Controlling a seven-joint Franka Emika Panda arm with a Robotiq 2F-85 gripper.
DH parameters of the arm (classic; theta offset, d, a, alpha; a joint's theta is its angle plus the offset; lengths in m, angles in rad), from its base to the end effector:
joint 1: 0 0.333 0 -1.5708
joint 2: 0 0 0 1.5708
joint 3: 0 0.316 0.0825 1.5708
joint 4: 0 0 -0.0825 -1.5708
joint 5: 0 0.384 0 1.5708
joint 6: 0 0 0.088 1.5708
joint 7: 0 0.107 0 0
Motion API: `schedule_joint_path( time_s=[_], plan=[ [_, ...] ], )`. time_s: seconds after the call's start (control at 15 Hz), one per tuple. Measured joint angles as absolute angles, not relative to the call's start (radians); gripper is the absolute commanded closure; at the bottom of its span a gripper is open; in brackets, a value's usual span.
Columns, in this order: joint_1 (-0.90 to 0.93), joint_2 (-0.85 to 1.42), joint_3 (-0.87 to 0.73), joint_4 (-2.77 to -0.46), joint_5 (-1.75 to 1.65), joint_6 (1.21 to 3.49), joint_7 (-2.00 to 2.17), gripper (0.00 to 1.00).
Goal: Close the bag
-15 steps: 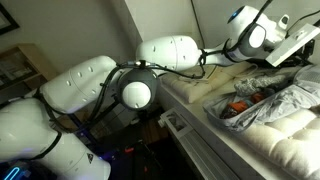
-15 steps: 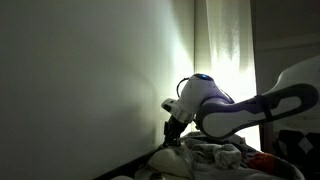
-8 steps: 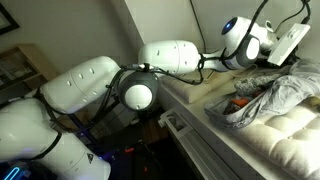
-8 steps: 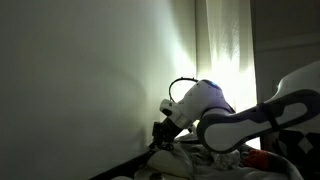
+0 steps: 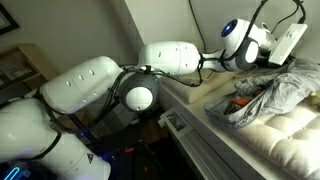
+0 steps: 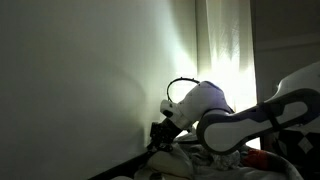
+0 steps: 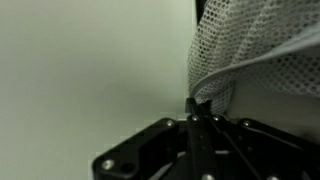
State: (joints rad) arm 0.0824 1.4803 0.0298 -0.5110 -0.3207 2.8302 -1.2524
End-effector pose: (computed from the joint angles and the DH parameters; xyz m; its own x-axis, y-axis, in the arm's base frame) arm 0.8390 0.0920 0.1901 -0.0042 0.9997 -0.0247 0.6567 0.0214 0.7539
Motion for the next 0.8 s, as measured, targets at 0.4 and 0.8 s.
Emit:
schedule_joint_path(
  time_s=[0.4,0.8],
  plan=[
    [0.075,1.455,0.066,-0.551,-0.345,2.823,-1.427,0.99],
    [0.074,1.417,0.134,-0.628,-0.351,2.86,-1.567,0.99]
  ],
)
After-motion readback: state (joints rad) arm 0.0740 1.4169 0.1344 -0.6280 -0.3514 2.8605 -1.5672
